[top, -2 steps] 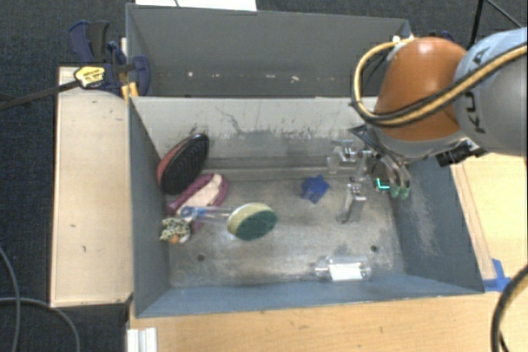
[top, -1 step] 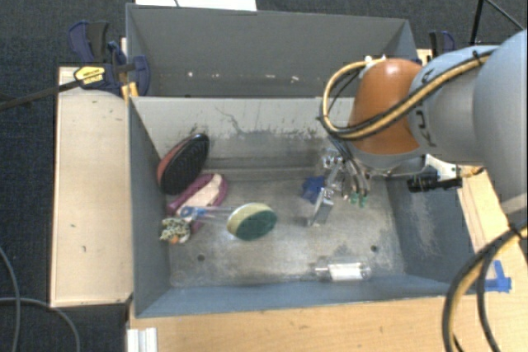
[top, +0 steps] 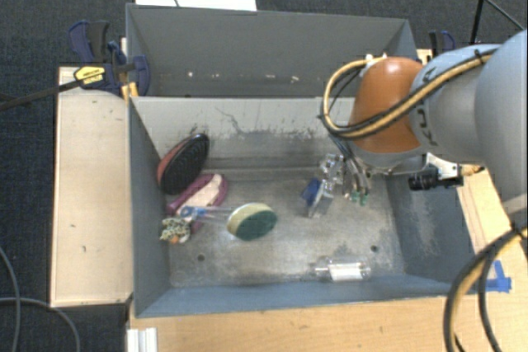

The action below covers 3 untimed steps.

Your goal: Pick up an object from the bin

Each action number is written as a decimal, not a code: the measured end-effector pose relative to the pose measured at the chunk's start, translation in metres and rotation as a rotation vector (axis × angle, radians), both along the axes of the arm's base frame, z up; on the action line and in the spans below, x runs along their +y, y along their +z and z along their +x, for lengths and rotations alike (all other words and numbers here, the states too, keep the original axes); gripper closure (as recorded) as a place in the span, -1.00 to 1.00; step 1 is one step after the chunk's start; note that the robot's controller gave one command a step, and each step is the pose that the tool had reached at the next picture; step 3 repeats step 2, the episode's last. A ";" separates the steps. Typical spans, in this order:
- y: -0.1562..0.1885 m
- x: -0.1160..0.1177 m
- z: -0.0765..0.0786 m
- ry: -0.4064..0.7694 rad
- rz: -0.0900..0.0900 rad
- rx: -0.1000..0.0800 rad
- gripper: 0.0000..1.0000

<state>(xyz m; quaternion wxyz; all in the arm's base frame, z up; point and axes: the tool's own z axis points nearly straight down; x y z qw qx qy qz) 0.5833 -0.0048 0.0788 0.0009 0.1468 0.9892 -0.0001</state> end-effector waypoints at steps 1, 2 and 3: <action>0.100 -0.014 -0.010 0.004 0.000 -0.008 1.00; 0.235 -0.009 -0.007 -0.006 0.001 -0.011 1.00; 0.235 -0.009 -0.007 -0.006 0.001 -0.011 1.00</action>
Offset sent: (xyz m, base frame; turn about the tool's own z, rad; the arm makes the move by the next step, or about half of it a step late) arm -0.0126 -0.0136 0.0951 -0.0067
